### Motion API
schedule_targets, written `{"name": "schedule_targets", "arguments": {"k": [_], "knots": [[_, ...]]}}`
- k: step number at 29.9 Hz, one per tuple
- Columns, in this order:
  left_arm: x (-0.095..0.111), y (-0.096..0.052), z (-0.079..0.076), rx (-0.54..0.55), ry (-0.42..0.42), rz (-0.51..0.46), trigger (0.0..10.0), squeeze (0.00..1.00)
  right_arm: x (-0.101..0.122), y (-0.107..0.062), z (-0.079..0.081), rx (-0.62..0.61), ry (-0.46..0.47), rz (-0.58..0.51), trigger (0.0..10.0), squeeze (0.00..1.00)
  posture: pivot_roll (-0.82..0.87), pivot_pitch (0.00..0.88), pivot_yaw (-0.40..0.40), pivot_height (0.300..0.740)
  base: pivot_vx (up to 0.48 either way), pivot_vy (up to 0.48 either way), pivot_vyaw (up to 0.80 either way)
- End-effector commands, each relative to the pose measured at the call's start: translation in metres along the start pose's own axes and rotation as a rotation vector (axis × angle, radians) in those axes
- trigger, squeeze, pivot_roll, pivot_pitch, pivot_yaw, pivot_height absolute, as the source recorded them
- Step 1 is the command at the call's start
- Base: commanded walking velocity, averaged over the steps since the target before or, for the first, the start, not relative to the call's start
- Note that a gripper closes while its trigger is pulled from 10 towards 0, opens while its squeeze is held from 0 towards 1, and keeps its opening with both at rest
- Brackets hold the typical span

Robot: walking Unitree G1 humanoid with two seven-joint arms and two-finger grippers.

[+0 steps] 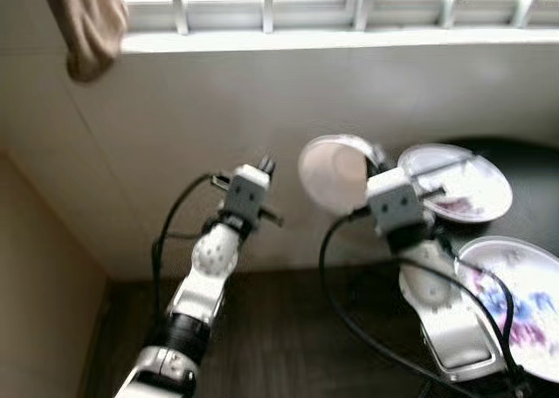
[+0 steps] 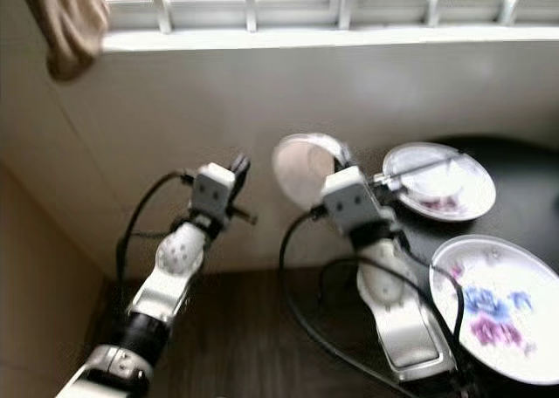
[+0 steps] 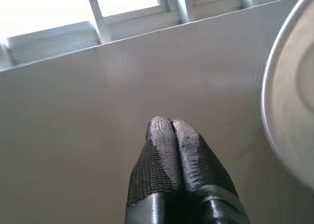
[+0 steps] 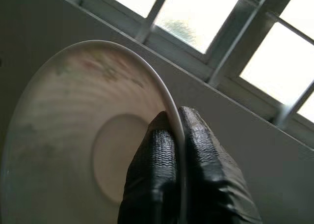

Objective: Kitchen organization

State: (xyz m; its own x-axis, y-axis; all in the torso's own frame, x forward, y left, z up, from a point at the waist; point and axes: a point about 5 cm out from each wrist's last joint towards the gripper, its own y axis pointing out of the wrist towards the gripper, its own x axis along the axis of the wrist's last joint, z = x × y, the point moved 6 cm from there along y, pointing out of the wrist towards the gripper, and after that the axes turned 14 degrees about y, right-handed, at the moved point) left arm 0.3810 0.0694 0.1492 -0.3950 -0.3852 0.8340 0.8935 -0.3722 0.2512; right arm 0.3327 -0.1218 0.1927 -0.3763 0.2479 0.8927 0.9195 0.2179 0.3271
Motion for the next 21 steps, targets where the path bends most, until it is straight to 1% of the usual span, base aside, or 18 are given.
{"name": "schedule_targets", "arguments": {"k": [1, 13, 21], "knots": [[-0.0028, 0.0010, -0.0003, 0.001, 0.014, 0.020, 10.0, 0.00, -0.0010, -0.0011, 0.0065, 0.029, -0.009, 0.000, 0.0, 0.00, 0.07, 0.000, -0.040, 0.740, 0.000, 0.000, 0.80], [-0.0084, -0.0009, 0.0033, 0.003, 0.055, 0.040, 10.0, 0.00, -0.0054, -0.0016, 0.0106, 0.048, -0.020, 0.008, 0.0, 0.00, 0.08, 0.000, -0.041, 0.740, 0.000, 0.000, 0.80], [-0.0087, -0.0009, 0.0036, 0.003, 0.060, 0.042, 10.0, 0.00, -0.0067, -0.0009, 0.0084, 0.040, -0.024, 0.011, 0.0, 0.00, 0.08, 0.000, -0.039, 0.740, 0.000, 0.000, 0.80]]}}
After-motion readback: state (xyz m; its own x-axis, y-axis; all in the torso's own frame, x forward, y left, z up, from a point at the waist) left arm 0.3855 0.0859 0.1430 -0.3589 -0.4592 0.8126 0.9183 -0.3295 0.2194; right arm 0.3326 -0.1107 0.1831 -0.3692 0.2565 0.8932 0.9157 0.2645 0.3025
